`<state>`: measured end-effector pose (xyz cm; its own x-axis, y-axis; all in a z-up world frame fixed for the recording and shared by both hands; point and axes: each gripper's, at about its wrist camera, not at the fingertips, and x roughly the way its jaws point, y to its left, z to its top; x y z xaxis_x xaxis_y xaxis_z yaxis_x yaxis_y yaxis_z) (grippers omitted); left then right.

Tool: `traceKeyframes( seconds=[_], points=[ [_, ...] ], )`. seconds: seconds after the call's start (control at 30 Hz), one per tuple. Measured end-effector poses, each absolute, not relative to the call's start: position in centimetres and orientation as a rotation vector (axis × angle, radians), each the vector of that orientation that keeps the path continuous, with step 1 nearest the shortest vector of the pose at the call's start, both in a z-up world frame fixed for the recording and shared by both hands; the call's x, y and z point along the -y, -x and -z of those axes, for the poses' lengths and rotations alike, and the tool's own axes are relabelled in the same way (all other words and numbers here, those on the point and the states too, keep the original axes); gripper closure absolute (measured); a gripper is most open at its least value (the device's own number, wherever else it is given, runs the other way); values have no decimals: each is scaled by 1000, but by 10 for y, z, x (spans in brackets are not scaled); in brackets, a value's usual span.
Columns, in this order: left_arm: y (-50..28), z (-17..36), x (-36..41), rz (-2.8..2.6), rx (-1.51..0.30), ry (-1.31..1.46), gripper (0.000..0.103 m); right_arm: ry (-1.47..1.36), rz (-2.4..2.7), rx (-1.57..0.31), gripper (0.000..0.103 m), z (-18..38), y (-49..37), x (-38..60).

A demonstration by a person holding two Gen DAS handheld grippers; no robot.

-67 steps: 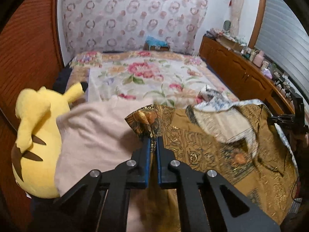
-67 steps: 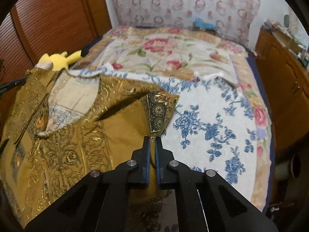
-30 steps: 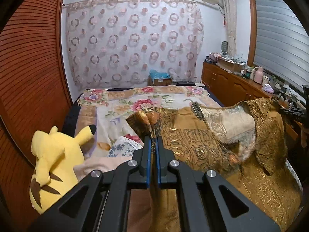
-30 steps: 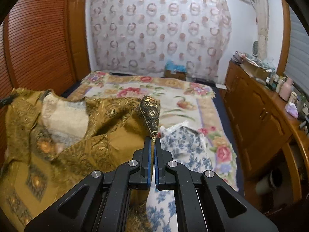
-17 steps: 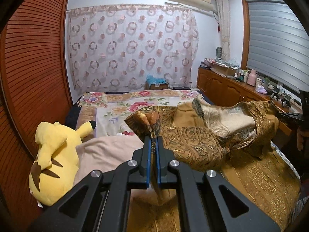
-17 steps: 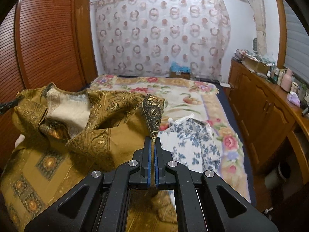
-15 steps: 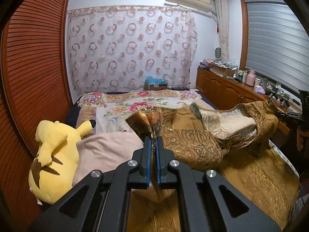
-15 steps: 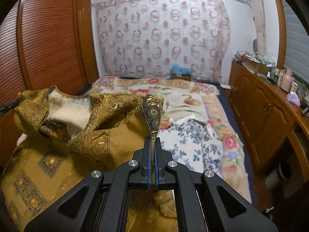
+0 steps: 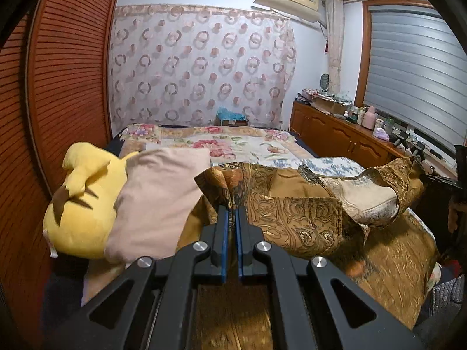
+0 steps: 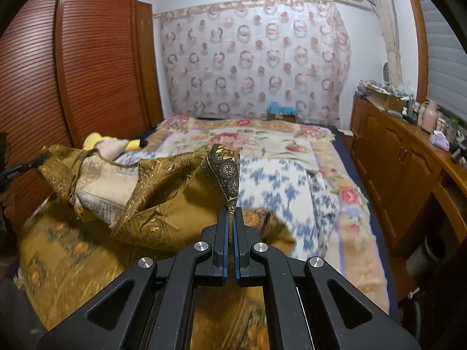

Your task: Fold small clothes

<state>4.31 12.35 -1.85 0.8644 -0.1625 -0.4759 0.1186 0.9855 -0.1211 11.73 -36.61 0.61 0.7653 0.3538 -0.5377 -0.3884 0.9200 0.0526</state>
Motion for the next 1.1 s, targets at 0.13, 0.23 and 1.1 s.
traceKeyframes(
  seconds=[0.13, 0.23, 1.1],
  points=[
    [-21, 22, -123, 152, -514, 80, 100, 63, -417, -586, 103, -2, -98, 367],
    [-6, 24, -125, 156, -527, 91, 100, 82, -416, -587, 103, -2, -85, 366],
    [-6, 30, -140, 148, -587, 42, 51, 136, -315, -616, 63, 7, -68, 385]
  ],
)
